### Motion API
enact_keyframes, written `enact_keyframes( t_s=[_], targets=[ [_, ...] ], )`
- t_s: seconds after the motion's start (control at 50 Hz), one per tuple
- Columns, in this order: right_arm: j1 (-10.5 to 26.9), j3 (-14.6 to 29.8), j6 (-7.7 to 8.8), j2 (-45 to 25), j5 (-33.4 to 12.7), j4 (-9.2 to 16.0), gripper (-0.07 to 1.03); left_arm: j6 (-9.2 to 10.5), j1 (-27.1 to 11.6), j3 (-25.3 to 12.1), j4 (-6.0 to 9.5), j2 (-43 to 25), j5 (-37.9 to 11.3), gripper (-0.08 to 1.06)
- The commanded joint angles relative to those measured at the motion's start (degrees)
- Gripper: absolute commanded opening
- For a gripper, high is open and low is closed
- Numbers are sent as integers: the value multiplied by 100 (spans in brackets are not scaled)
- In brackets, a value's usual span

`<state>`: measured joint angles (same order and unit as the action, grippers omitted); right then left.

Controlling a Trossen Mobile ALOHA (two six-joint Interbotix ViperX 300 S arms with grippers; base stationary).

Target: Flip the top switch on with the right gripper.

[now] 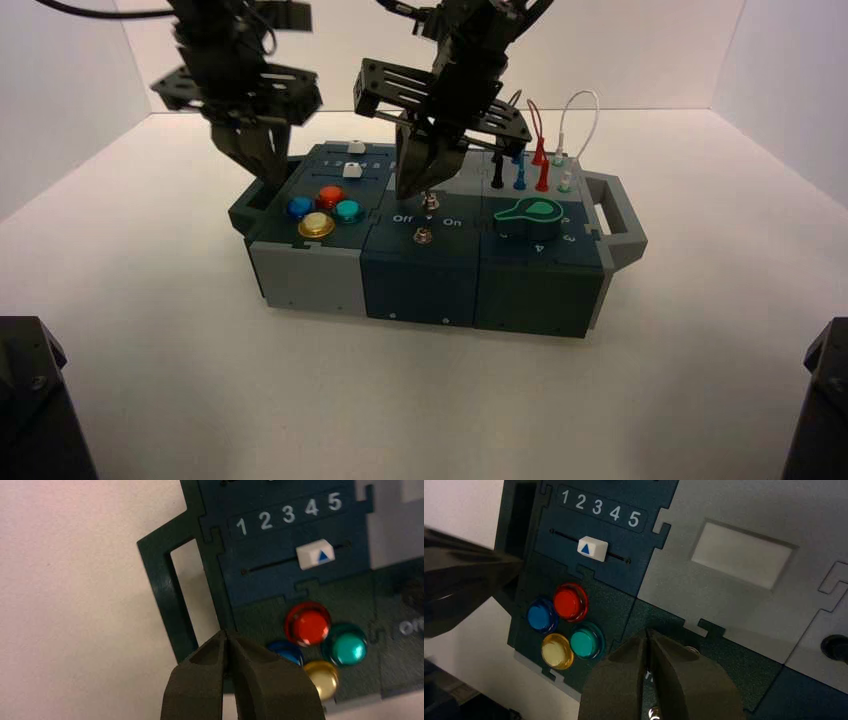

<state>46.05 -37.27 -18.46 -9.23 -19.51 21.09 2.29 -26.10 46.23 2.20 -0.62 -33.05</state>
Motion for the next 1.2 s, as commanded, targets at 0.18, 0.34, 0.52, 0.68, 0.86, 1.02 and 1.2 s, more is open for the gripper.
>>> enact_keyframes(
  t_s=[0.18,0.34,0.52,0.68,0.86,1.02,1.2],
  targets=[
    [-114,88,9,70,62,-44,-2,-26,-18,-378,-53,-334,-9,-3],
    [-237,-62,9,176,53,-53,-2,-70,-18,-431,-62,-571,-62,-3],
    [-290,-272,9,272,62,-62,-2,-97,-18,-431,-62,-598,-62,-3],
    [-290,-299,9,264,70,-62,-2,-97,-18,-448,-62,-580,-70,-3],
    [-290,-360,35,281,79,-88,-2,-97,-18,-413,-70,-562,-88,-3],
    [-334,-501,35,299,123,-176,-2,-97,-18,-396,-79,-571,-88,-3],
    [-457,-571,44,387,123,-299,-2,-97,-18,-387,-88,-554,-88,-3]
  ],
)
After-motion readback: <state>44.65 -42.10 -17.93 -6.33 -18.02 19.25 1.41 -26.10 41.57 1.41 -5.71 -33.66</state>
